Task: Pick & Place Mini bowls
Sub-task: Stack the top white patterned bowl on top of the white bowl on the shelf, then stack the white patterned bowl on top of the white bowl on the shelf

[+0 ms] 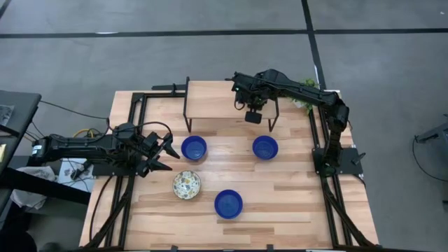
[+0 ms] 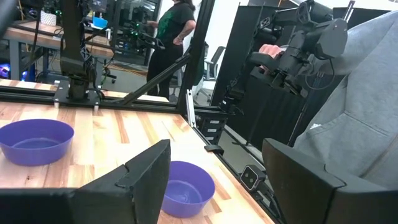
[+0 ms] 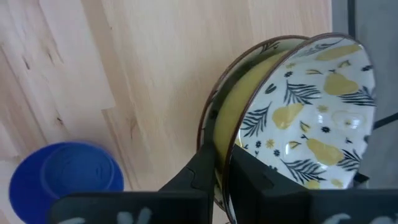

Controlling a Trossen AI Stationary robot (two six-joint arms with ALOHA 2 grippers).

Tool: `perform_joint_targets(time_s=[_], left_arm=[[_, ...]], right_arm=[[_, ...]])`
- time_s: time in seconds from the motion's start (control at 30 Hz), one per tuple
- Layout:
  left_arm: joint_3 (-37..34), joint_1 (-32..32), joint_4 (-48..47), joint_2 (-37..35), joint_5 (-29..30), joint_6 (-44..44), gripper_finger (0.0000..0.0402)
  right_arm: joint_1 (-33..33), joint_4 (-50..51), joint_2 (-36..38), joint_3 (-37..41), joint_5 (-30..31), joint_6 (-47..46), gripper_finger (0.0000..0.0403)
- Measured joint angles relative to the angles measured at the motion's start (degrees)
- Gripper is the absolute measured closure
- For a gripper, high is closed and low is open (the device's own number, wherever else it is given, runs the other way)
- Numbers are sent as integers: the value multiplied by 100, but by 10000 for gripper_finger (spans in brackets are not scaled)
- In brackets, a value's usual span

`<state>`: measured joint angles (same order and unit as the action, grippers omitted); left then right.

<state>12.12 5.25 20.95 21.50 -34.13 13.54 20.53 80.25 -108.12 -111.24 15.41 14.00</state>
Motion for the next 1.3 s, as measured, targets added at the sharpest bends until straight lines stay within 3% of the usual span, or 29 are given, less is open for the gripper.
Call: perform_joint_targets(time_s=[0.33, 1.3], left_arm=[[0, 0, 0, 0, 0, 0, 149], [0, -1, 0, 0, 0, 0, 149]], right_arm=[[-26, -66, 2, 0, -45, 9, 368], [-132, 90, 11, -387, -32, 101, 242]])
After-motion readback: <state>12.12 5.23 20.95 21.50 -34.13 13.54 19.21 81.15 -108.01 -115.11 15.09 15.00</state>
